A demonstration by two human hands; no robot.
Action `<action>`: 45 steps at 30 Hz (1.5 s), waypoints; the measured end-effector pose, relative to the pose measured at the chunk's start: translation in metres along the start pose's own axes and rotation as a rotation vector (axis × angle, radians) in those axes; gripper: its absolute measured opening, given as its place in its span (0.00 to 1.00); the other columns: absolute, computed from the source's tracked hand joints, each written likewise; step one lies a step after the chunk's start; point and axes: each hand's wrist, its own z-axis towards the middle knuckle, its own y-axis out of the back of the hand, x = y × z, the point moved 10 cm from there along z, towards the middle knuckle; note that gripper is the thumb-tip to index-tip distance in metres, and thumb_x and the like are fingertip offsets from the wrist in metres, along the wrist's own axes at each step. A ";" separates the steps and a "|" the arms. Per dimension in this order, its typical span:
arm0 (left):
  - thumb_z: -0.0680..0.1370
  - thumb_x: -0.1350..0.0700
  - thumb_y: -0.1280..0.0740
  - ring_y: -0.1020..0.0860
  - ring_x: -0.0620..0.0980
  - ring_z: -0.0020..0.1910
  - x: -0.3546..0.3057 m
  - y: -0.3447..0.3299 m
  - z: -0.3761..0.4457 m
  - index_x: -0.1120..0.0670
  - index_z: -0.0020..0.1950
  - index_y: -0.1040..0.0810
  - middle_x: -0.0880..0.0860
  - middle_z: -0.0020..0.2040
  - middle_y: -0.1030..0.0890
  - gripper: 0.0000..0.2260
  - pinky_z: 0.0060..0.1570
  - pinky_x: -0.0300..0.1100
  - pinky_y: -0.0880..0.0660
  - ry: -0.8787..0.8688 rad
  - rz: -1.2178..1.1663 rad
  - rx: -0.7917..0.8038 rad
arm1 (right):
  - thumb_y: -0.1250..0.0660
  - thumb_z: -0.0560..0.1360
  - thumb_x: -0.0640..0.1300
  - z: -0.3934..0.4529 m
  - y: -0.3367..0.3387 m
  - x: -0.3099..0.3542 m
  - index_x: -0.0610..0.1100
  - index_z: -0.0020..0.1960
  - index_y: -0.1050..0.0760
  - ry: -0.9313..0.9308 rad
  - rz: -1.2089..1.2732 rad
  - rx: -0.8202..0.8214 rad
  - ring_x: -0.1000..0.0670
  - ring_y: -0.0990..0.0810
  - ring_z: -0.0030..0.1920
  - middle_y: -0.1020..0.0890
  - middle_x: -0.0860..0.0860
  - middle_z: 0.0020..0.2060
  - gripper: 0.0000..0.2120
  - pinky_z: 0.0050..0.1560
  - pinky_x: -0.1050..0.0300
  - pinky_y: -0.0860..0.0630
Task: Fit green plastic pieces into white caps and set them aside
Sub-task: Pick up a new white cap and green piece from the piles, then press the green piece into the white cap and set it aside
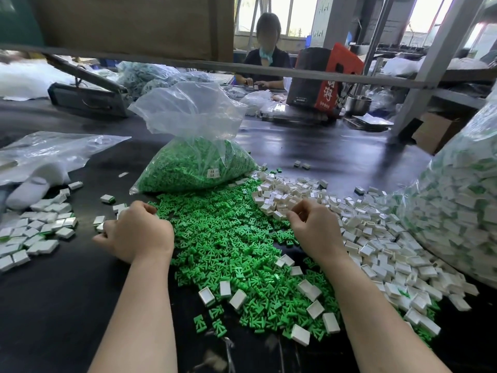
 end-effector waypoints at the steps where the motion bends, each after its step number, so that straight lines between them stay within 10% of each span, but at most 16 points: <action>1: 0.72 0.60 0.33 0.29 0.60 0.59 -0.001 -0.001 0.000 0.49 0.51 0.20 0.56 0.52 0.19 0.10 0.59 0.53 0.40 -0.010 0.025 0.005 | 0.31 0.77 0.44 0.000 -0.003 0.001 0.45 0.45 0.22 0.008 -0.033 0.031 0.56 0.22 0.35 0.21 0.55 0.35 0.04 0.36 0.68 0.28; 12: 0.76 0.55 0.31 0.27 0.59 0.57 -0.063 -0.003 -0.027 0.49 0.53 0.19 0.53 0.52 0.18 0.07 0.57 0.53 0.36 -0.311 -0.142 0.038 | 0.38 0.79 0.52 -0.005 -0.019 -0.019 0.55 0.75 0.37 -0.087 -0.460 0.155 0.44 0.39 0.67 0.31 0.50 0.68 0.26 0.69 0.43 0.40; 21: 0.77 0.58 0.31 0.21 0.44 0.37 -0.121 -0.033 -0.081 0.50 0.47 0.19 0.44 0.38 0.20 0.03 0.33 0.38 0.26 -0.554 -0.489 0.387 | 0.38 0.78 0.43 -0.004 -0.008 -0.010 0.49 0.58 0.27 -0.026 -0.393 0.009 0.47 0.29 0.56 0.19 0.52 0.53 0.09 0.60 0.48 0.32; 34: 0.80 0.64 0.36 0.17 0.44 0.37 -0.144 -0.068 -0.127 0.57 0.56 0.18 0.50 0.40 0.15 0.09 0.37 0.34 0.22 -0.328 -0.990 0.997 | 0.23 0.70 0.40 -0.006 0.004 0.033 0.49 0.44 0.24 0.185 0.342 -0.006 0.60 0.17 0.44 0.17 0.56 0.41 0.11 0.48 0.65 0.22; 45: 0.69 0.63 0.26 0.15 0.51 0.40 -0.127 -0.064 -0.106 0.60 0.51 0.18 0.57 0.43 0.15 0.12 0.39 0.36 0.20 -0.106 -1.267 1.027 | 0.32 0.74 0.60 -0.016 -0.052 0.025 0.59 0.61 0.23 0.157 -0.299 0.459 0.50 0.29 0.61 0.21 0.57 0.55 0.17 0.64 0.48 0.31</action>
